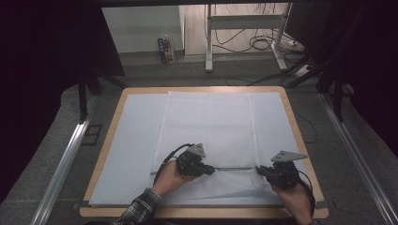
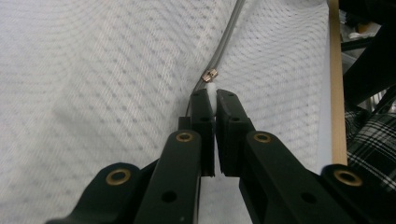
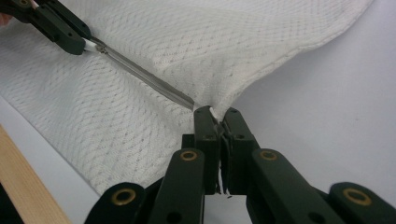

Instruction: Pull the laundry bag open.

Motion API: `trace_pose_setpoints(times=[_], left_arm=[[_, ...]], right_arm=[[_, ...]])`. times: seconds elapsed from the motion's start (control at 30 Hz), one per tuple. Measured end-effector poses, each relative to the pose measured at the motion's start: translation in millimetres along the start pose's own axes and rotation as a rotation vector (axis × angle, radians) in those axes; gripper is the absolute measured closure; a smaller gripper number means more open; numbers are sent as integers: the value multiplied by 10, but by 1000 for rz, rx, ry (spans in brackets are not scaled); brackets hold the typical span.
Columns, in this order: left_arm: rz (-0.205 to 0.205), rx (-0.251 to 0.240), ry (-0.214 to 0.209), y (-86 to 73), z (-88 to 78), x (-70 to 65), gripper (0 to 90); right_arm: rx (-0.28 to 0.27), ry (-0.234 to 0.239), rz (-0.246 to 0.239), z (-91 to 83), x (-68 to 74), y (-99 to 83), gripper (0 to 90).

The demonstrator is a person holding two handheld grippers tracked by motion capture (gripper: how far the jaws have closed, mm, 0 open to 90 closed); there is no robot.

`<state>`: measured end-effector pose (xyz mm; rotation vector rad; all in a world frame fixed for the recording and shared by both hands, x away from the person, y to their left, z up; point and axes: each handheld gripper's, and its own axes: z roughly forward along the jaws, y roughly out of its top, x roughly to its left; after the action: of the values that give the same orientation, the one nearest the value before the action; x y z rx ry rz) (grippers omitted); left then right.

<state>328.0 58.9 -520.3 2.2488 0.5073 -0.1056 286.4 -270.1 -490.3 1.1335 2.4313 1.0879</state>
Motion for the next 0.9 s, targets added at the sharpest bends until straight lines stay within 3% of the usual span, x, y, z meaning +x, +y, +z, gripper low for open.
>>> trace_pose_setpoints(times=[0.4, 0.9], left_arm=[[8, 6, 15, -62, -125, -24, 869], [-15, 1, 9, -153, -236, 2, 869]], right_arm=[[4, 8, -8, 6, 5, 0, 858], [8, 9, -2, 13, 0, -6, 858]])
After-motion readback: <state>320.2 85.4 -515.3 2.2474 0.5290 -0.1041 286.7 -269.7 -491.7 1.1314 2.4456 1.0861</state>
